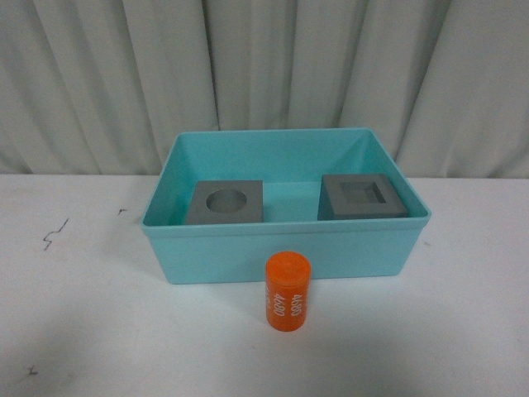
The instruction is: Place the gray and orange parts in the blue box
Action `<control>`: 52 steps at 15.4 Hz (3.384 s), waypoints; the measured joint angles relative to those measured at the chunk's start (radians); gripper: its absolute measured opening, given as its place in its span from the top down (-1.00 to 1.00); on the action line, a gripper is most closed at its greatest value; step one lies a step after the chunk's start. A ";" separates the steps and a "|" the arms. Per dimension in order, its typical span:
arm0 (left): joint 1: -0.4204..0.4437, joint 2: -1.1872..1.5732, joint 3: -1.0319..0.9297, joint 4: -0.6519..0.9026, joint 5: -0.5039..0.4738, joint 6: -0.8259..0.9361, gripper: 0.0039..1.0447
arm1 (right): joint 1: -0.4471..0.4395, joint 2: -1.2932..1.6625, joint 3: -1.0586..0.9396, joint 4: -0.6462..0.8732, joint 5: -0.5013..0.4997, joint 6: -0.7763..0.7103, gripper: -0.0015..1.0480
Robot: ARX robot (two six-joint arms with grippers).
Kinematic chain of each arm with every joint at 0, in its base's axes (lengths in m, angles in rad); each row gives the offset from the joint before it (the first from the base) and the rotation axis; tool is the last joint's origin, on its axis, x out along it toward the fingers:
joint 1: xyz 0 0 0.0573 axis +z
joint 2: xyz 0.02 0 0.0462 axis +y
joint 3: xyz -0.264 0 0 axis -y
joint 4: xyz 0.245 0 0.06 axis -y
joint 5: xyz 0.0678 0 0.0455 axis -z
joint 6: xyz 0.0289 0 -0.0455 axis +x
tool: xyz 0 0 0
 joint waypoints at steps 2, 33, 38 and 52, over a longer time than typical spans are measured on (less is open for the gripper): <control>0.000 0.000 0.000 0.001 0.000 0.000 0.67 | 0.000 0.000 0.000 0.000 0.000 0.000 -0.87; 0.000 0.000 0.000 0.000 0.000 0.000 -0.88 | 0.482 1.954 1.067 -0.014 -0.223 0.169 -0.87; 0.000 0.000 0.000 0.000 0.000 0.000 -0.88 | 0.484 1.993 1.086 -0.005 -0.192 0.150 -0.87; 0.000 0.000 0.000 0.000 0.000 0.000 -0.88 | 0.483 2.021 1.085 0.056 -0.165 0.094 0.10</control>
